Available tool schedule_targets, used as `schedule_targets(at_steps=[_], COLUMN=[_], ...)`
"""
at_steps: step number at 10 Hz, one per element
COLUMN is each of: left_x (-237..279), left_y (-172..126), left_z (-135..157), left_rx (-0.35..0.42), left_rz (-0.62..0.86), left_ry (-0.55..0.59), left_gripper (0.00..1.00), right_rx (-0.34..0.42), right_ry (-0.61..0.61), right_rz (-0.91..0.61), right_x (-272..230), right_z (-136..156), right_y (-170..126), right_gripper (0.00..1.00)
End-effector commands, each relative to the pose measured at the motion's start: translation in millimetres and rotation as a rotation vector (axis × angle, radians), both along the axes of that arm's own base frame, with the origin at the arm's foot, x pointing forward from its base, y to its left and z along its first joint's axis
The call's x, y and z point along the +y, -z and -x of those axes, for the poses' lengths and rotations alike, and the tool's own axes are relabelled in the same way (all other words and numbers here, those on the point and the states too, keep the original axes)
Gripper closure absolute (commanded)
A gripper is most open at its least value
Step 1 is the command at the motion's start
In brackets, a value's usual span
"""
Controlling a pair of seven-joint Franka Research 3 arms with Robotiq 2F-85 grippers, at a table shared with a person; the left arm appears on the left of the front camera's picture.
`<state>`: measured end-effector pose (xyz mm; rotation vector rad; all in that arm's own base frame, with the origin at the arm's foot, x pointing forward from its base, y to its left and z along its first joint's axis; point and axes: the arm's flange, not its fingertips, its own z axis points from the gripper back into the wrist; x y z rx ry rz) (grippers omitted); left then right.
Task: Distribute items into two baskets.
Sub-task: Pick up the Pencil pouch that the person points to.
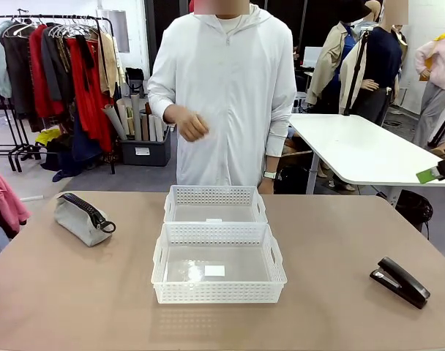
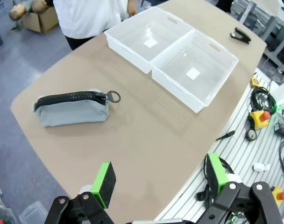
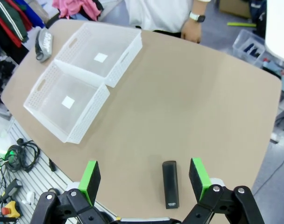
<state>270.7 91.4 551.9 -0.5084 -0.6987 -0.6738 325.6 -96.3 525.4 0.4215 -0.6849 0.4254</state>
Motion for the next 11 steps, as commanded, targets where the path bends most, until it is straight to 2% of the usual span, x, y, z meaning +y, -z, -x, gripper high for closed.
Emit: schedule_targets(at_steps=[1, 6, 11], left_x=[-22, -15, -8], left_y=[33, 22, 14], left_z=[19, 23, 25], left_rx=[0.003, 0.041, 0.054], left_rz=[0.035, 0.078, 0.086], left_ry=[-0.014, -0.136, -0.134], left_gripper=[0.0, 0.0, 0.0], right_rx=[-0.025, -0.032, -0.039], right_ry=[-0.013, 0.008, 0.022], right_rz=[-0.038, -0.061, -0.081], right_x=[-9, -28, -37], right_z=[15, 23, 28], right_y=[13, 9, 6], right_gripper=[0.0, 0.0, 0.0])
